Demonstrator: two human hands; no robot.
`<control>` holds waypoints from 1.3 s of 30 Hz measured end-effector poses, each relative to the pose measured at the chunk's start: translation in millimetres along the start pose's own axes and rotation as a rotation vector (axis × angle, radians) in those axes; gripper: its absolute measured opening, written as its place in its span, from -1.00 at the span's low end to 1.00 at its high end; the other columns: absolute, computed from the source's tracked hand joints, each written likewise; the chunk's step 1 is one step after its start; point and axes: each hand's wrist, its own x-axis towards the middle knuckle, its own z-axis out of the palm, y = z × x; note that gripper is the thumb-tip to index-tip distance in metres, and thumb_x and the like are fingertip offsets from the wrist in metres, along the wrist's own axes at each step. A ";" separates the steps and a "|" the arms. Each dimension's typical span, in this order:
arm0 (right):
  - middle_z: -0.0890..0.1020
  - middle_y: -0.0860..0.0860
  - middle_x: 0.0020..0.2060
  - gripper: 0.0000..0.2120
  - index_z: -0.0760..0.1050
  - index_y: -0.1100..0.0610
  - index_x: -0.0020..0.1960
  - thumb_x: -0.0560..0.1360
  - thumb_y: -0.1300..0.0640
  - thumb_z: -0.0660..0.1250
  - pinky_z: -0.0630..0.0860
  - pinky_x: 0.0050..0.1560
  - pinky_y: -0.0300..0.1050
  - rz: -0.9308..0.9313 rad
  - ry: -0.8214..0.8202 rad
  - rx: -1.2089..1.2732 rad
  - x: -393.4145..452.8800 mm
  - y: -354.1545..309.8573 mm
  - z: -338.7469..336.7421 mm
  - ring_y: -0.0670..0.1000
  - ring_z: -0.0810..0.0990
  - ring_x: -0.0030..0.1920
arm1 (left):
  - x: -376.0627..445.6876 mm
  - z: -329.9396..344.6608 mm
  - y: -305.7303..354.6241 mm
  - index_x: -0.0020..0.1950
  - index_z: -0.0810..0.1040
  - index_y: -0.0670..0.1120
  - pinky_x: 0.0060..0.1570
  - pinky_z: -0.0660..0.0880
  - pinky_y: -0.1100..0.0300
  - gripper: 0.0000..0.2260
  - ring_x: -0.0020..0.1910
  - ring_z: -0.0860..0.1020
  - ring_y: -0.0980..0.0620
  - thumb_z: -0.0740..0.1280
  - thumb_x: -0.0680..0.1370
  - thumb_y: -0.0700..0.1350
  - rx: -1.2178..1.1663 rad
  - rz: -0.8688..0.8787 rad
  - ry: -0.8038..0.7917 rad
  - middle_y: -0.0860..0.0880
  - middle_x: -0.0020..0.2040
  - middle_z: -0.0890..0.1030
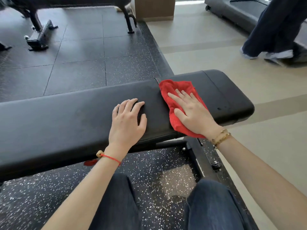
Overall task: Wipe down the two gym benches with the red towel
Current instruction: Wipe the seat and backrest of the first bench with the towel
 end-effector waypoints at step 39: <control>0.05 0.01 0.58 -0.48 0.08 -0.07 0.57 0.62 0.00 0.00 -0.18 0.56 0.05 -0.093 -0.121 0.002 63.9 34.4 -2.2 0.07 -0.02 0.58 | -1.3 0.5 27.3 0.35 0.47 0.01 0.46 0.23 -0.01 -0.67 0.42 0.36 -0.01 0.25 0.57 -0.13 0.072 -0.109 0.029 0.04 0.38 0.48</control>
